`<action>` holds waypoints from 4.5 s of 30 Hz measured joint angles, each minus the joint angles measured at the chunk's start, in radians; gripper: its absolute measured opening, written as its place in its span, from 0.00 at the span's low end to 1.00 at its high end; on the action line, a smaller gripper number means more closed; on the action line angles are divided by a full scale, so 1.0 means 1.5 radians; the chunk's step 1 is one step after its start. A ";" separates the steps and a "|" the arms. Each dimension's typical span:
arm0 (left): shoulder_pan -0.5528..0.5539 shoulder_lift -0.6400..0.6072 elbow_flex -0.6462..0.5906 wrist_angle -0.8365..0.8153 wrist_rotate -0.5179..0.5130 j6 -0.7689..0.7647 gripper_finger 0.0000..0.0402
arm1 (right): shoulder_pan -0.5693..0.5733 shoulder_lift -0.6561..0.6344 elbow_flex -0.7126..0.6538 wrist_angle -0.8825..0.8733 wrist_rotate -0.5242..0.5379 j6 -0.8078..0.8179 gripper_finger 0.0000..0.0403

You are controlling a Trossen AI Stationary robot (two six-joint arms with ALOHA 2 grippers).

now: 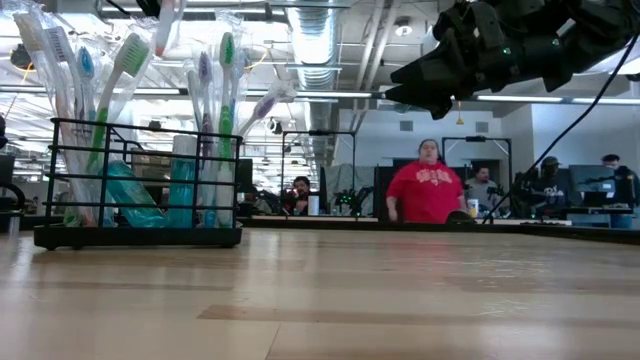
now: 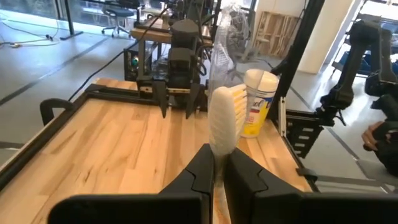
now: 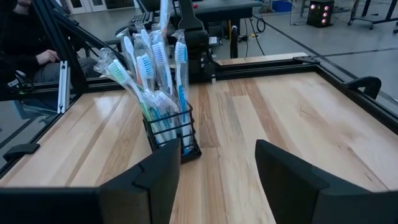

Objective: Pick & Place toothbrushing station
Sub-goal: Put the orange toothbrush into the top left section of the mesh organizer

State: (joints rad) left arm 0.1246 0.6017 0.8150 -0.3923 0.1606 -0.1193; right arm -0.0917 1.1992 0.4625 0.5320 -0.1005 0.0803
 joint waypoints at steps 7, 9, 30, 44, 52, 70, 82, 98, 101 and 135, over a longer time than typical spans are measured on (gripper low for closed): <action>-0.007 -0.011 -0.009 -0.020 0.019 -0.014 0.02 | 0.000 0.000 0.000 0.000 0.000 0.000 0.48; -0.019 -0.018 -0.029 -0.024 0.019 -0.014 0.02 | 0.000 0.000 0.000 0.000 0.000 0.000 0.48; -0.106 -0.101 -0.155 0.008 0.002 -0.010 0.02 | 0.000 0.000 0.000 -0.001 0.000 0.001 0.48; -0.107 -0.100 -0.206 0.041 0.000 0.043 0.02 | 0.000 0.000 0.001 -0.001 0.000 0.000 0.48; -0.107 -0.100 -0.206 0.043 0.000 0.077 0.02 | 0.000 0.000 0.001 -0.001 0.000 0.000 0.49; -0.142 -0.207 -0.343 0.095 -0.003 0.077 0.02 | 0.000 0.000 0.001 -0.001 0.000 0.000 0.49; -0.142 -0.228 -0.390 0.157 0.001 0.079 0.02 | 0.000 0.000 0.001 -0.001 0.000 0.000 0.48; -0.142 -0.229 -0.392 0.169 -0.050 0.106 0.02 | 0.000 0.000 0.001 -0.002 0.000 0.000 0.48; -0.142 -0.229 -0.393 0.177 -0.042 0.112 0.02 | 0.000 0.000 0.001 -0.002 0.000 0.000 0.49; -0.142 -0.230 -0.504 0.393 0.028 0.076 0.03 | 0.000 0.000 0.001 -0.021 0.000 0.000 0.49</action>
State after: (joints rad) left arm -0.0885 0.2569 0.0585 0.1972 0.2019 -0.0055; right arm -0.0920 1.1995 0.4633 0.5011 -0.1009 0.0803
